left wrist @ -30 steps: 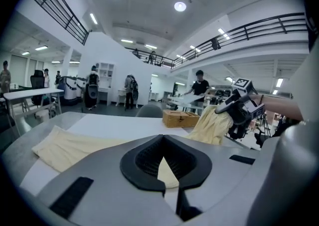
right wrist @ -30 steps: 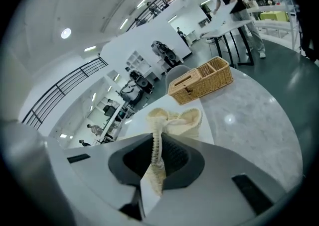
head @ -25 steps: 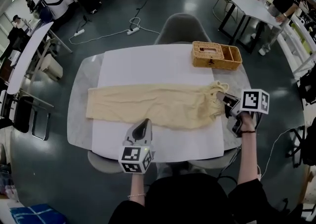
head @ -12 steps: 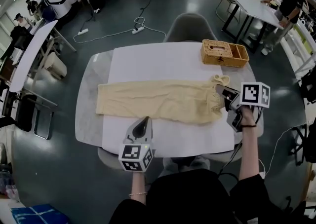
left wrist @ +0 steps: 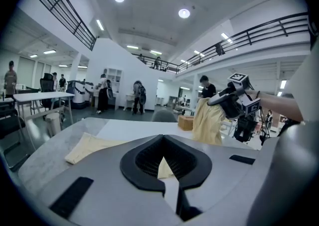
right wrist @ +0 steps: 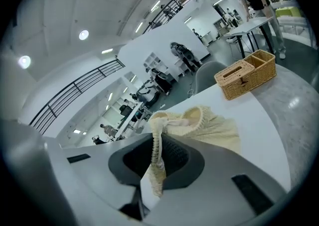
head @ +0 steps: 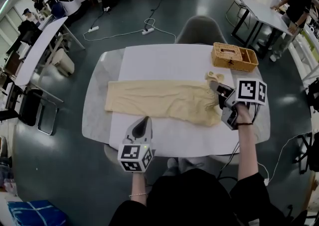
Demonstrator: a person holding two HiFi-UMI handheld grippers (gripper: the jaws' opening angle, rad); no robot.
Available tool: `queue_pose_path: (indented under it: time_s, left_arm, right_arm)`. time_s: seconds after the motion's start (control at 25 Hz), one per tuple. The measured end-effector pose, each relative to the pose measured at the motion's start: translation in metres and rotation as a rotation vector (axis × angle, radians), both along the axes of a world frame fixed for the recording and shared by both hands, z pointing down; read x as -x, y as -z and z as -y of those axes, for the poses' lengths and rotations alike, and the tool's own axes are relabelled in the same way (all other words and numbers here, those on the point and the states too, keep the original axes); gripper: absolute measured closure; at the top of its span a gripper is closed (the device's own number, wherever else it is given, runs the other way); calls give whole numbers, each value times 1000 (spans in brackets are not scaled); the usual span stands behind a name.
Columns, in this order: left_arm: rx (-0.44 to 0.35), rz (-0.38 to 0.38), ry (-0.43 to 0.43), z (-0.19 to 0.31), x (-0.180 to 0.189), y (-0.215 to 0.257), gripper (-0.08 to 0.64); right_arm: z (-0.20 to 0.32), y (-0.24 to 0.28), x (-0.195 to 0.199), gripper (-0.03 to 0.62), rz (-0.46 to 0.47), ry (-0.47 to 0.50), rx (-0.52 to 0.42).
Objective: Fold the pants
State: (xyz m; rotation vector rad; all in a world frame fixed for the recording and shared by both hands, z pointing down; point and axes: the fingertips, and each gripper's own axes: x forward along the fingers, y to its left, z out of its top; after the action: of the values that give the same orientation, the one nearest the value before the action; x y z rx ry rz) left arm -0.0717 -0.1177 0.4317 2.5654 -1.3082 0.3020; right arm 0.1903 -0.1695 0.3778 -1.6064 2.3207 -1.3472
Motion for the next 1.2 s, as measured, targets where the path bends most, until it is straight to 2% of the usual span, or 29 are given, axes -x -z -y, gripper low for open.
queue_pose_path:
  time_s: [0.24, 0.64, 0.92, 1.08, 1.2]
  left_arm:
    - [-5, 2, 60, -14, -3, 3, 546]
    - [-6, -3, 138, -34, -14, 1, 546]
    - [14, -46, 173, 3, 45, 11, 546]
    - [36, -55, 157, 16, 65, 3, 546]
    - [56, -45, 116, 25, 82, -4, 546]
  right_arm:
    - [5, 5, 17, 554, 80, 85, -31]
    - [11, 10, 39, 554, 138, 198, -54]
    - [50, 23, 95, 554, 148, 215, -54]
    - [65, 22, 108, 554, 89, 195, -59]
    - [75, 22, 132, 554, 98, 184, -66]
